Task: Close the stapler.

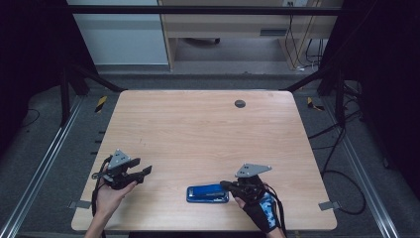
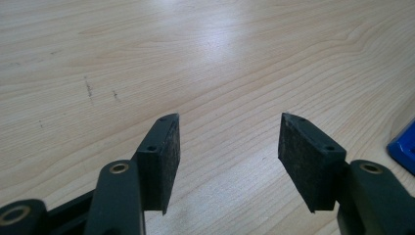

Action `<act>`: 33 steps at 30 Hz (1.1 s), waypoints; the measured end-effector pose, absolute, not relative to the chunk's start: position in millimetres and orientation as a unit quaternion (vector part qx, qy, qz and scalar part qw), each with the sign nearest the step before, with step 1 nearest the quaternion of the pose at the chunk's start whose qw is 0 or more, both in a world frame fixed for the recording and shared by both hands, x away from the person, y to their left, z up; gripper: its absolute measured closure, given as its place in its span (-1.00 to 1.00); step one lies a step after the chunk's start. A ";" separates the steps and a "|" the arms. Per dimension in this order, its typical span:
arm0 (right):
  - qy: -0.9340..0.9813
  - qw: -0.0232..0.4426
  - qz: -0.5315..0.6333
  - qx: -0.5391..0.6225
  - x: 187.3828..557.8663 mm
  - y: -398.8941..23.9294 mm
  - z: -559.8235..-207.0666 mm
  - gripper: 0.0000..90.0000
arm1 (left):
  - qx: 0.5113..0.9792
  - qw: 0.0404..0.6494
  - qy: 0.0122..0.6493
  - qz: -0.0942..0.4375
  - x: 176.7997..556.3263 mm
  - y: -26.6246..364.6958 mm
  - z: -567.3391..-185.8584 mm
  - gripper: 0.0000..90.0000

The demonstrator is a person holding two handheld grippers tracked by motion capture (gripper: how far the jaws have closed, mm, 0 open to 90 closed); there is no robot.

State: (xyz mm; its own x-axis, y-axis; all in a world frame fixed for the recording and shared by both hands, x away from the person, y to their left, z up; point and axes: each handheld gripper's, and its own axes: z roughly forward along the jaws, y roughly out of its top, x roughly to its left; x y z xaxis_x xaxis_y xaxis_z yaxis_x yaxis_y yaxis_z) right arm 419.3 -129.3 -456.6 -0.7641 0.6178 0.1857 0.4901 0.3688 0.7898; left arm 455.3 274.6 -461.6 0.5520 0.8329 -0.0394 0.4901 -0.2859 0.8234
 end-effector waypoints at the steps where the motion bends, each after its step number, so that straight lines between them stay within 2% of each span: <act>1: 0.824 0.072 0.450 0.337 418.8 -129.1 -456.8 1.00 | 0.776 0.418 0.426 0.205 455.2 274.4 -461.7 -0.08; 33: 0.829 0.070 0.440 0.338 422.4 -128.2 -463.4 1.00 | 0.779 0.416 0.423 0.201 454.6 271.4 -462.5 -0.09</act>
State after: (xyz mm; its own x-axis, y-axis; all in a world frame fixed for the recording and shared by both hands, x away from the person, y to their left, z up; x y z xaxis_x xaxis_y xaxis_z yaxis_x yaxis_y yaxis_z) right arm 422.4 -128.2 -463.4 -0.7613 0.6227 0.1808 0.4987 0.3841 0.7770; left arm 454.6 271.4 -462.5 0.5612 0.8268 -0.0388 0.4920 -0.2955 0.8189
